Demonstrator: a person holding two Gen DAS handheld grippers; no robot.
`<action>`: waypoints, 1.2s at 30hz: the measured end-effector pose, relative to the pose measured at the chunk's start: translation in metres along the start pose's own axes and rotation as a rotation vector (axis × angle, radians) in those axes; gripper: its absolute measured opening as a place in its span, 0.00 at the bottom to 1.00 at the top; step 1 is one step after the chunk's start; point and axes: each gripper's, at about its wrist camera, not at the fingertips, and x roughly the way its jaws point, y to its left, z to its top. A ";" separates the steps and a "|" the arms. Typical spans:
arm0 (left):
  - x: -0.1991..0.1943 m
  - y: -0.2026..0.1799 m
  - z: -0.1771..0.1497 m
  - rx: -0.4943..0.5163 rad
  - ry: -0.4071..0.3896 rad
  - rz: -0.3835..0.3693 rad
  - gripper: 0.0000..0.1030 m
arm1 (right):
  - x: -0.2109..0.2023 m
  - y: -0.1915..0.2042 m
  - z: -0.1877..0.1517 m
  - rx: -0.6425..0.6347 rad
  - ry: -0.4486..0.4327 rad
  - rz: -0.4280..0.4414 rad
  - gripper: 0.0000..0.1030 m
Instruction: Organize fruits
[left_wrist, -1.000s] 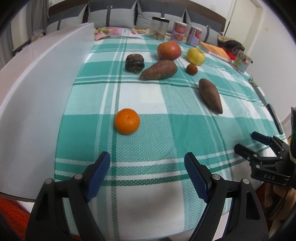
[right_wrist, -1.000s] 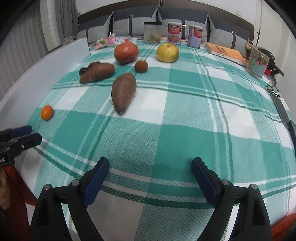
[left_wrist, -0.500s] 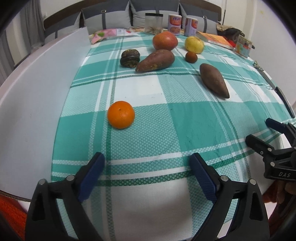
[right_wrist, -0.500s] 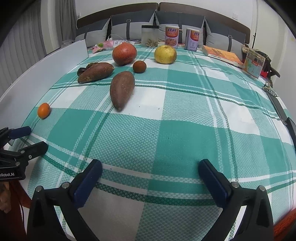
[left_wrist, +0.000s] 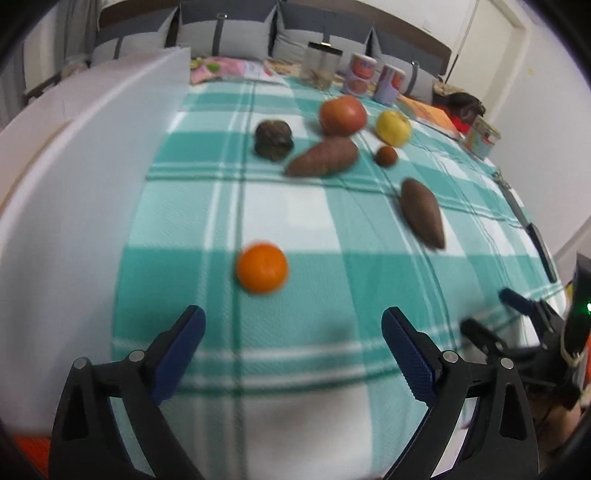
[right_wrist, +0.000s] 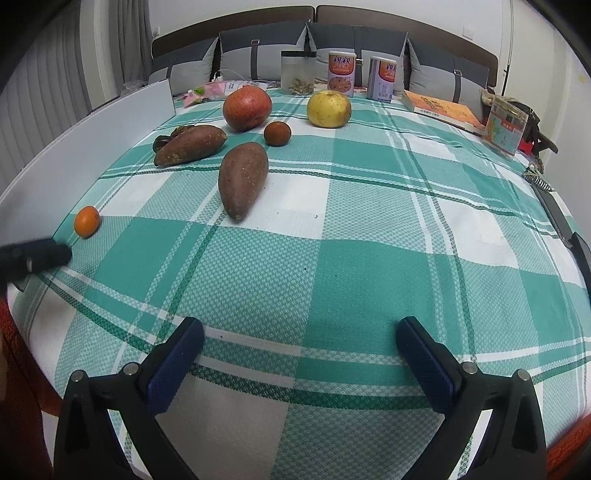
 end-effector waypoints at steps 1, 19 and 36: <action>0.003 -0.001 0.004 0.011 0.003 0.011 0.93 | 0.000 0.000 0.000 0.001 0.004 -0.001 1.00; 0.022 0.010 0.017 0.029 0.042 0.057 0.28 | 0.043 0.008 0.131 0.089 0.262 0.234 0.73; -0.088 0.034 0.053 -0.130 -0.093 -0.126 0.28 | 0.013 0.044 0.182 0.187 0.323 0.493 0.38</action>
